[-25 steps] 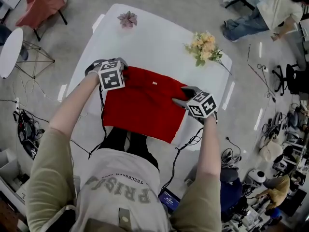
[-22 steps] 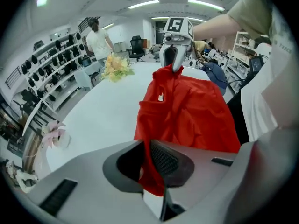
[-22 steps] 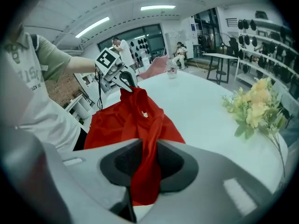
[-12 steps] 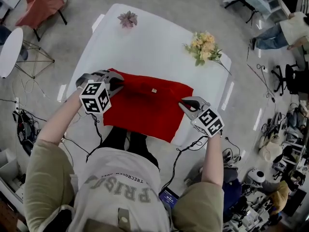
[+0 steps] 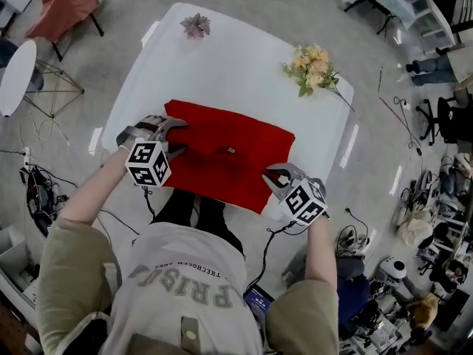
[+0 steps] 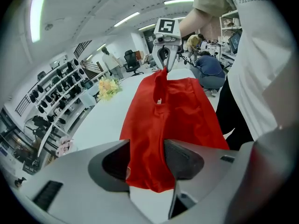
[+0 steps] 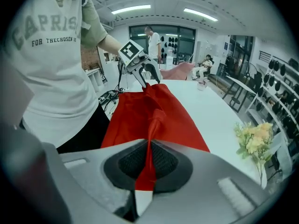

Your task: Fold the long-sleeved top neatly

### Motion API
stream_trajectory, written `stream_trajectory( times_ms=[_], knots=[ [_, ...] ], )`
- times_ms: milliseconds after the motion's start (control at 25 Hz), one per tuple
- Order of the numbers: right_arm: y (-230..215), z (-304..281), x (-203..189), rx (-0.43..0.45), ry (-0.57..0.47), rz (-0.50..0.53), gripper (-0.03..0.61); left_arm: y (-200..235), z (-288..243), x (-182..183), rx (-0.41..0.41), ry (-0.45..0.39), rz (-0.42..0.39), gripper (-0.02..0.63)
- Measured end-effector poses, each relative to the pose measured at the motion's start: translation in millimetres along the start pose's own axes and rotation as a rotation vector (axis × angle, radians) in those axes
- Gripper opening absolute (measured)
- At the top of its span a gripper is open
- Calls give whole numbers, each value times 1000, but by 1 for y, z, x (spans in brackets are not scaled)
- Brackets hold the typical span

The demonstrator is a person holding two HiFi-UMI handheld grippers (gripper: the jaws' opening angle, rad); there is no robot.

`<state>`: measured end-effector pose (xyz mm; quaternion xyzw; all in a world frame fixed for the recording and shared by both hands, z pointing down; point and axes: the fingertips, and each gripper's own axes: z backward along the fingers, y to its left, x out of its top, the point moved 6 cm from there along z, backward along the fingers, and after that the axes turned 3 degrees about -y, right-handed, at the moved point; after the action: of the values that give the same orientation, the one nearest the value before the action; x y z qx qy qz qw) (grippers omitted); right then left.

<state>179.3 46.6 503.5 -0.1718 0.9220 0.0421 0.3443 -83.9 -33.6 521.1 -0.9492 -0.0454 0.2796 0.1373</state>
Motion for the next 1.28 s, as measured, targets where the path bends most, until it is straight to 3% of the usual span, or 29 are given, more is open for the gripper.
stream_trajectory(
  times_ms=[160,200,280,560,840,1280],
  knots=[
    [4,2,2,2,-23,4,17,-15,-8,4,-22,33,-94,216],
    [3,3,3,-1,-28,5,17,-18,-10,2,-10,45,-128,180],
    [3,5,3,-6,-27,18,17,-21,-12,-1,18,43,-173,35],
    [24,8,4,44,34,130,17,-40,14,-5,-111,4,-105,27],
    [60,-2,-10,157,115,151,17,-78,26,-12,-273,8,-37,26],
    [95,-15,-27,176,205,213,17,-113,19,-25,-321,33,-12,26]
  ],
)
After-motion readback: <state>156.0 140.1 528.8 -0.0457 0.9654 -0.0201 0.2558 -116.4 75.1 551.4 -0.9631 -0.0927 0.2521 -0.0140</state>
